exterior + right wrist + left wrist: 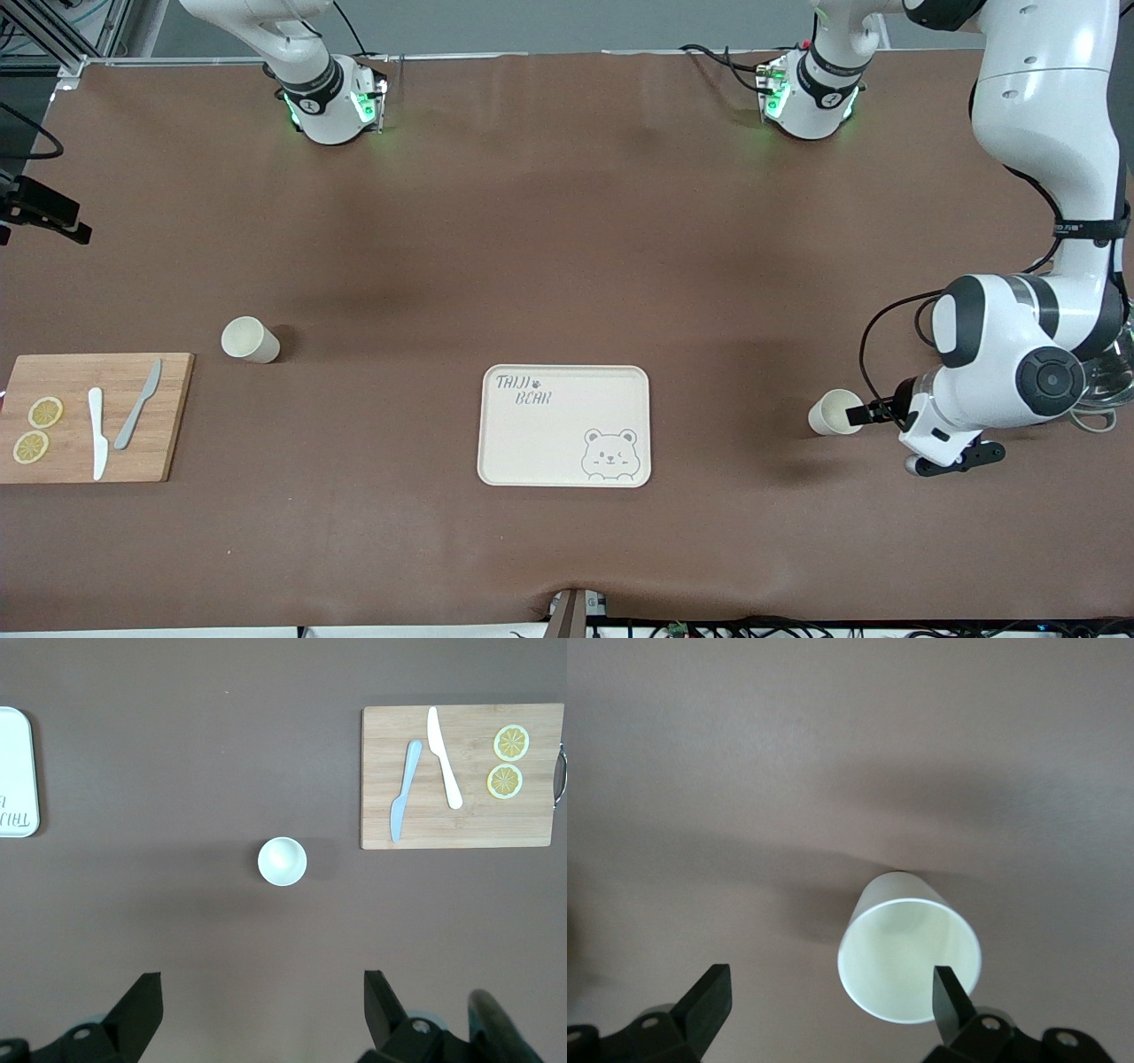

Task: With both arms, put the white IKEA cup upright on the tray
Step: 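Grasp the white cup with the left gripper and carry it onto the tray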

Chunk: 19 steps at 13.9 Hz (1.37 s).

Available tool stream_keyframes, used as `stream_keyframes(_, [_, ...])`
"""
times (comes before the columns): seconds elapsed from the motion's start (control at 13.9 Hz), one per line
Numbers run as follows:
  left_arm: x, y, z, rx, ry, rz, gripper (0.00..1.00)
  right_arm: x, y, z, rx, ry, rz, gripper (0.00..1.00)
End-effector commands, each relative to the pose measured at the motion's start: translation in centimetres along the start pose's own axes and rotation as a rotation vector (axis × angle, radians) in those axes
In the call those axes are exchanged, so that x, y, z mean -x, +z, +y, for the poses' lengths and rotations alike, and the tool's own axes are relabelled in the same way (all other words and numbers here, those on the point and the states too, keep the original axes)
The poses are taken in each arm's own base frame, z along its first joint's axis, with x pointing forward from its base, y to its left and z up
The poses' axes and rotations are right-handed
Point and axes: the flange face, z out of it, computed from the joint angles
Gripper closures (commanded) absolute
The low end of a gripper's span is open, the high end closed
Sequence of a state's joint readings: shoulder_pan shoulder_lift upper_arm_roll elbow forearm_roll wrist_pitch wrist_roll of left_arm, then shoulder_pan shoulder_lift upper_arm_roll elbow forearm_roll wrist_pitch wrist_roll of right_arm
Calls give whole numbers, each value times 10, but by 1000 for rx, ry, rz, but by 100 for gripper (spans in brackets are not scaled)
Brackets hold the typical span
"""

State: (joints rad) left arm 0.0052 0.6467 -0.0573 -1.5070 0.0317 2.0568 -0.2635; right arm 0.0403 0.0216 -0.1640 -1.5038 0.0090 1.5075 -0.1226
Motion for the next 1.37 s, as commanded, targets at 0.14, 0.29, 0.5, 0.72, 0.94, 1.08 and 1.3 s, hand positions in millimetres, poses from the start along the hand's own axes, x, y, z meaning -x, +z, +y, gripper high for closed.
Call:
stream_keyframes(0.14, [10,41,-6,4,-9,8,13,-9,-1,3,19,7,40,0])
stream_keyframes(0.29, [10,45,-3,3,-5,3,33,-10,0,2,19,5,40,0])
stream_keyframes(0.5, [12,48,3,2,4,0,94,-10,-1,3,19,7,40,0])
stream_keyframes(0.72, [14,47,14,0,22,2,100,-10,0,2,19,2,40,0])
stream_keyframes(0.94, [15,41,22,-1,50,10,100,-21,18,-1,28,-4,6,0])
stream_keyframes(1.08, [21,33,53,7,88,26,100,-22,20,2,21,5,7,0])
stream_keyframes(1.3, [34,11,119,24,166,70,100,-28,29,2,23,4,1,0])
